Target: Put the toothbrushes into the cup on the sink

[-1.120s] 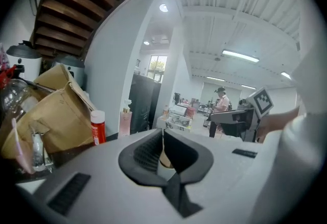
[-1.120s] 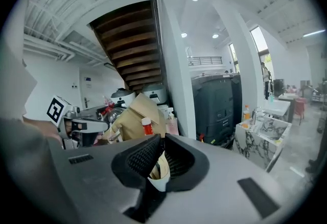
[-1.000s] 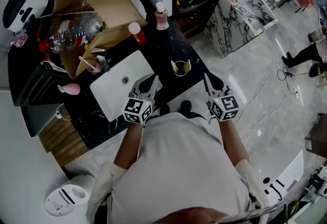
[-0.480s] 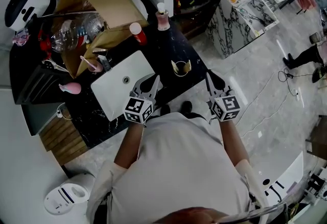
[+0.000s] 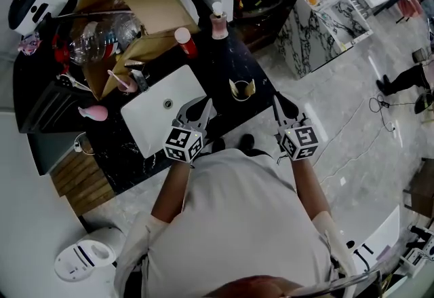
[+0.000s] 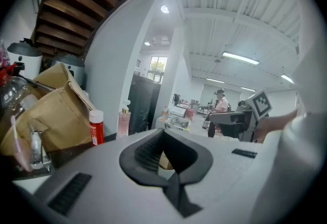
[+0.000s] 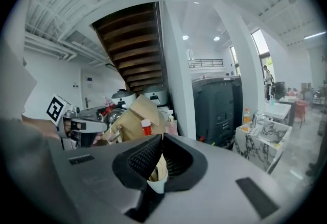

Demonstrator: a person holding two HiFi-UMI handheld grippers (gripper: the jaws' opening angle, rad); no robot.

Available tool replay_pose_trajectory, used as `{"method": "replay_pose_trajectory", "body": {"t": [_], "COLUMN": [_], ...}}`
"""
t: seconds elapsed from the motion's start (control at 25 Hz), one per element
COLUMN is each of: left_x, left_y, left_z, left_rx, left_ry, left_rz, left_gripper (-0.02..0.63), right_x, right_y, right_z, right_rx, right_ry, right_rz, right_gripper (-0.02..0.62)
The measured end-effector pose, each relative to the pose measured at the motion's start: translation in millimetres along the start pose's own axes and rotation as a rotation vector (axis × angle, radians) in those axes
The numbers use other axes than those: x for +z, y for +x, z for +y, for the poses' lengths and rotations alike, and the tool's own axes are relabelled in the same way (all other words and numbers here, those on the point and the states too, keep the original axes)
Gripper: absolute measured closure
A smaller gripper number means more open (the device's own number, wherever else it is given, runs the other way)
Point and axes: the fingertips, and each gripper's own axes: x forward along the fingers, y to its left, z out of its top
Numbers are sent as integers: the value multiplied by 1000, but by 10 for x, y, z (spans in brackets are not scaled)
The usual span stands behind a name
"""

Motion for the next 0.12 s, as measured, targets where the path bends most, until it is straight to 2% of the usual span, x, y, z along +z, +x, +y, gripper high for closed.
{"method": "replay_pose_trajectory", "body": {"t": [0.12], "left_x": [5], "left_y": [0], "left_z": [14], "left_rx": [2], "left_ry": [-3], "left_rz": [1], "left_gripper": [598], "right_x": [-5], "right_y": [12], "right_z": [5], "right_rx": [2], "right_ry": [-1], "right_rz": [4], "right_gripper": [560]}}
